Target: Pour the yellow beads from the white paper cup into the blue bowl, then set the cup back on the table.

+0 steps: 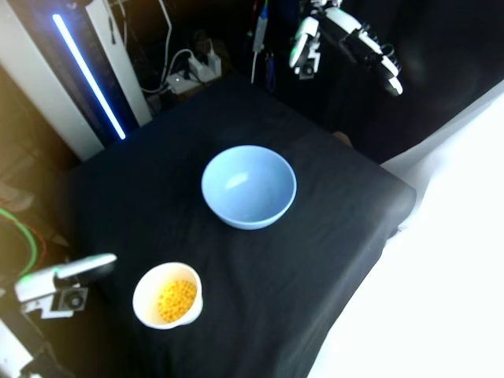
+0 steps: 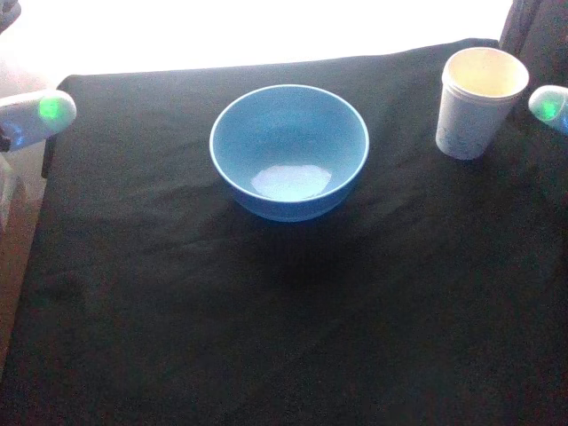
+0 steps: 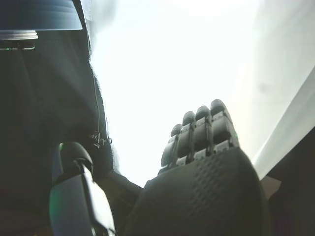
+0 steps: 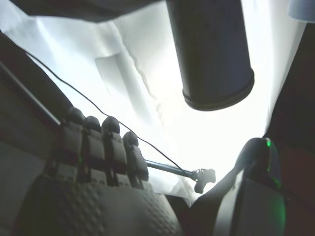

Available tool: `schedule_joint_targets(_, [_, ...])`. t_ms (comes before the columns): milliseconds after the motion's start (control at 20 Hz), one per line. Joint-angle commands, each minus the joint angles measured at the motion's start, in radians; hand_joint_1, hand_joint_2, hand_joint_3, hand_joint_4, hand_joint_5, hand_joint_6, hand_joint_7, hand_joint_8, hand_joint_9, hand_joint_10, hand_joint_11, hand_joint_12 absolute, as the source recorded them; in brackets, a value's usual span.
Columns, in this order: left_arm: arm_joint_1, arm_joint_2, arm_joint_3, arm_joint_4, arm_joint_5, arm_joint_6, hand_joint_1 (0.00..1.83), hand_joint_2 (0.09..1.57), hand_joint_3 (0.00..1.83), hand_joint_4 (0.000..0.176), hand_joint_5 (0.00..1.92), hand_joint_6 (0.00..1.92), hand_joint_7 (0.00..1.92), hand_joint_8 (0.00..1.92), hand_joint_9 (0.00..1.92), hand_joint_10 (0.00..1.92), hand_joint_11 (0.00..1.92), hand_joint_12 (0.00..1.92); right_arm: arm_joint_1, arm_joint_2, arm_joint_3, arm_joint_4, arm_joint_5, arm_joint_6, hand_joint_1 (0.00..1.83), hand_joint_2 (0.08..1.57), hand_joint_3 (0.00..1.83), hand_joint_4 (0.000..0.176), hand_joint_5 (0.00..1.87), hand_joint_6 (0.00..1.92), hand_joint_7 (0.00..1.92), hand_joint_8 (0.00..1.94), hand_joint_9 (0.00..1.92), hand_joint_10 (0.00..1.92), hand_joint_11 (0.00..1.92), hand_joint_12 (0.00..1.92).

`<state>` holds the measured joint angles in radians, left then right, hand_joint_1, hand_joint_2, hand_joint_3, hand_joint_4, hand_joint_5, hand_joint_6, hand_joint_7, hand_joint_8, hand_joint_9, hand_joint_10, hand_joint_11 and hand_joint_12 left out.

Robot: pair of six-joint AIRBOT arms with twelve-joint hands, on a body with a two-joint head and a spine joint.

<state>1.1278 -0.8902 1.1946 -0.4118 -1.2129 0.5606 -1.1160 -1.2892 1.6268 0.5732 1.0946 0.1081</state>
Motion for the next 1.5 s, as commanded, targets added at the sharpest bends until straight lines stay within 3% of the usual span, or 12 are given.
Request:
schedule_joint_targets(0, [-0.008, -0.004, 0.007, -0.011, -0.123, -0.009, 0.44, 0.83, 0.0, 0.03, 0.0, 0.0, 0.1, 0.0, 0.07, 0.0, 0.0, 0.13, 0.005, 0.002, 0.014, 0.011, 0.107, 0.015, 0.69, 0.65, 0.0, 0.108, 0.06, 0.0, 0.12, 0.01, 0.0, 0.0, 0.02, 0.01])
schedule_joint_targets(300, [-0.008, -0.013, 0.01, -0.008, -0.121, -0.011, 0.48, 0.83, 0.0, 0.022, 0.0, 0.0, 0.07, 0.0, 0.07, 0.0, 0.0, 0.17, 0.006, -0.017, 0.054, -0.014, 0.042, 0.015, 0.69, 0.66, 0.0, 0.102, 0.06, 0.01, 0.13, 0.01, 0.02, 0.0, 0.04, 0.03])
schedule_joint_targets(450, [-0.008, -0.017, 0.013, -0.007, -0.12, -0.015, 0.48, 0.83, 0.0, 0.01, 0.0, 0.0, 0.07, 0.0, 0.06, 0.0, 0.0, 0.16, 0.01, -0.031, 0.066, -0.023, 0.025, 0.015, 0.67, 0.68, 0.01, 0.129, 0.09, 0.01, 0.15, 0.01, 0.0, 0.0, 0.02, 0.02])
schedule_joint_targets(650, [-0.008, -0.018, 0.014, -0.006, -0.121, -0.017, 0.49, 0.8, 0.0, 0.026, 0.0, 0.0, 0.07, 0.0, 0.06, 0.0, 0.0, 0.22, 0.021, -0.05, 0.085, -0.042, -0.009, 0.015, 0.75, 0.71, 0.01, 0.153, 0.19, 0.01, 0.14, 0.0, 0.01, 0.0, 0.0, 0.0])
schedule_joint_targets(700, [-0.008, -0.018, 0.014, -0.006, -0.121, -0.017, 0.48, 0.8, 0.0, 0.02, 0.0, 0.0, 0.07, 0.0, 0.07, 0.0, 0.0, 0.23, 0.024, -0.053, 0.089, -0.045, -0.016, 0.015, 0.73, 0.7, 0.0, 0.155, 0.19, 0.0, 0.13, 0.0, 0.0, 0.0, 0.0, 0.0])
schedule_joint_targets(800, [-0.008, -0.018, 0.014, -0.006, -0.121, -0.018, 0.47, 0.83, 0.01, 0.007, 0.0, 0.0, 0.07, 0.0, 0.06, 0.0, 0.0, 0.2, 0.035, -0.062, 0.102, -0.056, -0.035, 0.015, 0.71, 0.67, 0.0, 0.139, 0.14, 0.0, 0.08, 0.0, 0.0, 0.0, 0.02, 0.01])
schedule_joint_targets(850, [-0.008, -0.019, 0.014, -0.005, -0.121, -0.018, 0.46, 0.82, 0.0, 0.014, 0.0, 0.0, 0.08, 0.0, 0.06, 0.0, 0.0, 0.19, 0.043, -0.067, 0.11, -0.066, -0.046, 0.015, 0.7, 0.67, 0.0, 0.134, 0.13, 0.0, 0.07, 0.0, 0.0, 0.0, 0.02, 0.01])
schedule_joint_targets(900, [-0.008, -0.02, 0.015, -0.004, -0.121, -0.019, 0.48, 0.81, 0.0, 0.021, 0.0, 0.0, 0.09, 0.01, 0.06, 0.0, 0.0, 0.19, 0.052, -0.074, 0.12, -0.08, -0.062, 0.015, 0.7, 0.67, 0.0, 0.113, 0.13, 0.0, 0.08, 0.0, 0.01, 0.0, 0.04, 0.02])
schedule_joint_targets(950, [-0.008, -0.021, 0.015, -0.004, -0.12, -0.019, 0.52, 0.81, 0.0, 0.025, 0.0, 0.0, 0.08, 0.0, 0.06, 0.0, 0.0, 0.18, 0.058, -0.079, 0.127, -0.089, -0.072, 0.015, 0.71, 0.68, 0.0, 0.124, 0.17, 0.01, 0.11, 0.01, 0.03, 0.01, 0.04, 0.02])
schedule_joint_targets(1100, [-0.008, -0.023, 0.016, -0.003, -0.12, -0.02, 0.52, 0.78, 0.0, 0.05, 0.0, 0.0, 0.04, 0.0, 0.05, 0.0, 0.0, 0.17, 0.073, -0.093, 0.142, -0.105, -0.095, 0.016, 0.7, 0.64, 0.0, 0.126, 0.1, 0.0, 0.09, 0.0, 0.0, 0.0, 0.04, 0.02])
schedule_joint_targets(1350, [-0.008, -0.025, 0.017, -0.001, -0.118, -0.022, 0.53, 0.79, 0.0, 0.015, 0.0, 0.0, 0.01, 0.0, 0.06, 0.0, 0.0, 0.31, 0.088, -0.105, 0.157, -0.129, -0.124, 0.016, 0.59, 0.64, 0.0, 0.103, 0.05, 0.01, 0.03, 0.0, 0.0, 0.0, 0.12, 0.06])
schedule_joint_targets(1450, [-0.008, -0.027, 0.018, 0.0, -0.116, -0.022, 0.52, 0.79, 0.0, 0.027, 0.0, 0.0, 0.03, 0.0, 0.05, 0.0, 0.0, 0.31, 0.096, -0.107, 0.161, -0.142, -0.13, 0.016, 0.58, 0.63, 0.0, 0.119, 0.02, 0.0, 0.03, 0.0, 0.0, 0.0, 0.09, 0.05])
